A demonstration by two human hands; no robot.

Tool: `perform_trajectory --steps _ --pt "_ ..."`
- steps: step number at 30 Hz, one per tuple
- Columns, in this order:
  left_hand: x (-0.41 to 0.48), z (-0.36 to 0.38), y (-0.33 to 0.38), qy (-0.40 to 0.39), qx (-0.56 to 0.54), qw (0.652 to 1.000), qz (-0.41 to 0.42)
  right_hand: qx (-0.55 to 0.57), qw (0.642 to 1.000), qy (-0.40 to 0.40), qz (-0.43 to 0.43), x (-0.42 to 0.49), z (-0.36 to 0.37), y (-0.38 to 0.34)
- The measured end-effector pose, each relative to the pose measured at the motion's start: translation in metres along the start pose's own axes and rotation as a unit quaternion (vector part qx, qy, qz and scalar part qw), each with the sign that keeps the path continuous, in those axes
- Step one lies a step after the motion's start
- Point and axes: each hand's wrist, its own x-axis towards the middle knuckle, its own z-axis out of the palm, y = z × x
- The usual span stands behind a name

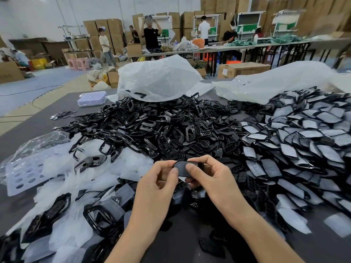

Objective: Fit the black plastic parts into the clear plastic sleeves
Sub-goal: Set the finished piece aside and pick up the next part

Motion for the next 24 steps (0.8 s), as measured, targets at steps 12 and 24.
perform_trajectory --steps 12,24 --pt "-0.0027 0.0045 0.0044 0.044 -0.035 0.998 0.004 0.134 0.990 -0.038 0.035 0.0040 0.0046 0.0050" --pt "-0.0053 0.0025 0.0038 -0.023 -0.008 1.000 0.012 0.155 0.983 -0.054 0.077 0.0020 0.0039 0.0006"
